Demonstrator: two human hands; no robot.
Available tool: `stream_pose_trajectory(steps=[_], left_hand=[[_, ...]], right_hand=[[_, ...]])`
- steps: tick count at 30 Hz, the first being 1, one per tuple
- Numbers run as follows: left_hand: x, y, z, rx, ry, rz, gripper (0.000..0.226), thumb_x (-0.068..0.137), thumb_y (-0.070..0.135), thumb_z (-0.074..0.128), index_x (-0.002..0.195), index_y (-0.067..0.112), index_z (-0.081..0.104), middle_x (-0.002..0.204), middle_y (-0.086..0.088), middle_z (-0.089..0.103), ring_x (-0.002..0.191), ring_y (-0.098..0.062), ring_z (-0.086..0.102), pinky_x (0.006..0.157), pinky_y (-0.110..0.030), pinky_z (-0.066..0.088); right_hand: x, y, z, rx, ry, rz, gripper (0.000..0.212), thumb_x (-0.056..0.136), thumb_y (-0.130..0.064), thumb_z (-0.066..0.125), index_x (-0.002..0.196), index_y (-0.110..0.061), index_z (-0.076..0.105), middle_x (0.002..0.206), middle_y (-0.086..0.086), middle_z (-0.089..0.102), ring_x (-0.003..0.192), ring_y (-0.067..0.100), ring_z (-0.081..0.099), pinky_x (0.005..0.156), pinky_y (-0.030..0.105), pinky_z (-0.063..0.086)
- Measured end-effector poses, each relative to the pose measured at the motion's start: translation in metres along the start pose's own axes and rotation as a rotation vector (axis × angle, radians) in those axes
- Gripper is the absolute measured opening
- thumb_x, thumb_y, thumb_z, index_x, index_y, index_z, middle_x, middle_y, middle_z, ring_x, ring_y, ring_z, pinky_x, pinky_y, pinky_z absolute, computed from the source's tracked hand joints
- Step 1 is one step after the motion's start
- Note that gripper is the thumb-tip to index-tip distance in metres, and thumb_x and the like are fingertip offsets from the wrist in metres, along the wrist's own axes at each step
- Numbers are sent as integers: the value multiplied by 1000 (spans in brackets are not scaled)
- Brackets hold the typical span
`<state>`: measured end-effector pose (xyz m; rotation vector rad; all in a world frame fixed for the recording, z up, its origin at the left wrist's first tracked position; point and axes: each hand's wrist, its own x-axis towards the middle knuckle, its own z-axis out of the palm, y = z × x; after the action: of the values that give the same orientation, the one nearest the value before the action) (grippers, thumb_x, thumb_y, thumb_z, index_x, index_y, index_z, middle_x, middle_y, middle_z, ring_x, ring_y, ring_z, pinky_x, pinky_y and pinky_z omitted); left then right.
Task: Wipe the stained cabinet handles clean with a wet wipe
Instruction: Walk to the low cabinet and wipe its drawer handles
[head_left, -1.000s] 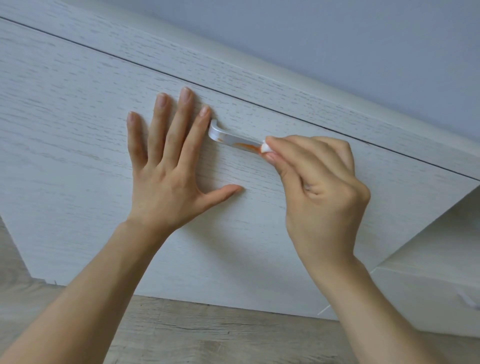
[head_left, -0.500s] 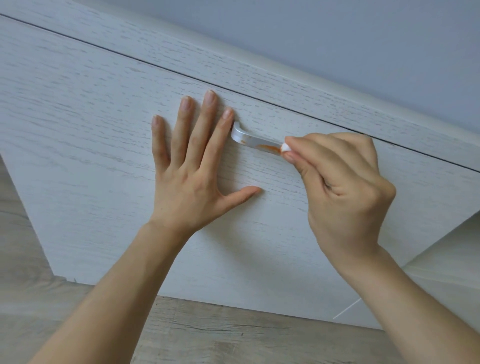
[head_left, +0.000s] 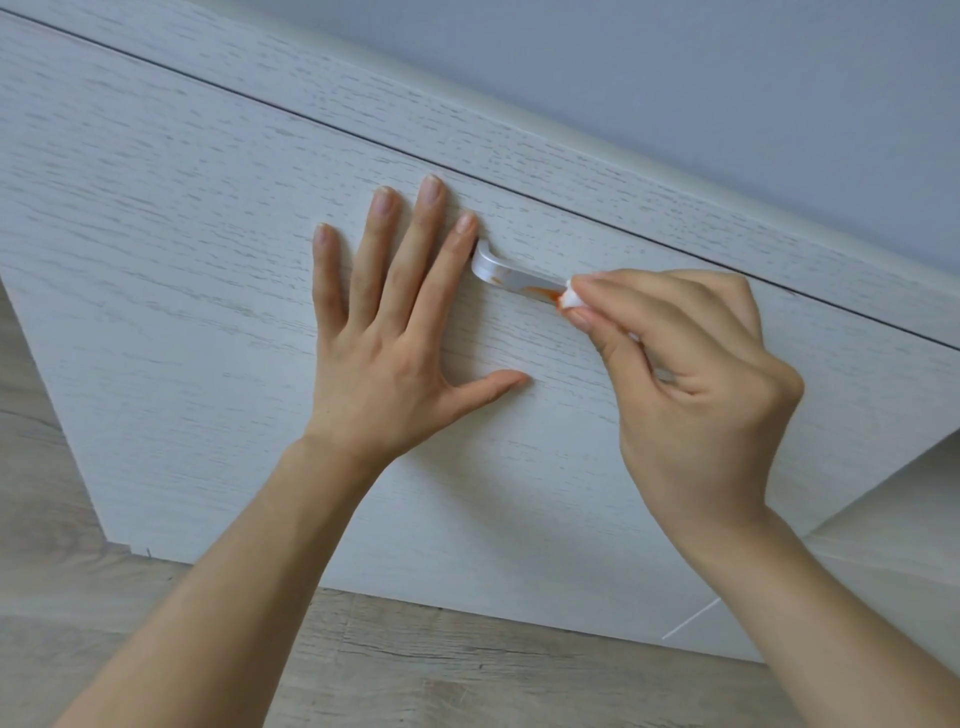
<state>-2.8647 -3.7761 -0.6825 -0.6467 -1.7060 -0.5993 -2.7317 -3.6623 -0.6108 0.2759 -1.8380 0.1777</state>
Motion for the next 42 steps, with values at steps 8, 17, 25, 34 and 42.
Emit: stream_pose_trajectory(steps=[8,17,25,34,42], left_hand=[[0,0,1,4,2,0,101,77,78,51,147,11,25,151,-13,25,140,-36,17,116,-49,1],[0,-1,0,-1,-12,2,100,78,78,51,147,11,24,151,-13,24,140,-36,16,116,-48,-1],[0,-1,-2,-15,-25,0,99,79,78,49,148,12,22,152,-11,20,145,-30,7,116,-48,-2],[1,0,0,-24,-16,-4,98,79,78,48,148,13,23,152,-10,20,143,-31,8,116,-48,-2],[0,-2,-2,-21,-30,7,98,79,78,48,148,13,22,152,-10,19,141,-32,10,116,-47,-3]], right_hand=[[-2,3,5,-76,15,-35,7,86,-7,69,90,-4,74,83,5,71,73,27,60,77,18,45],[-2,-1,7,-40,1,-11,8,85,-6,69,92,-4,74,89,2,71,76,25,61,80,14,45],[-2,-6,12,-44,22,28,8,86,-8,68,91,-5,74,86,1,71,76,24,60,78,12,43],[3,-8,9,-5,-5,48,7,85,-8,70,89,-5,74,85,2,71,78,24,61,73,22,48],[1,-7,11,-29,5,34,7,86,-8,69,89,-5,75,84,2,71,77,25,61,73,20,47]])
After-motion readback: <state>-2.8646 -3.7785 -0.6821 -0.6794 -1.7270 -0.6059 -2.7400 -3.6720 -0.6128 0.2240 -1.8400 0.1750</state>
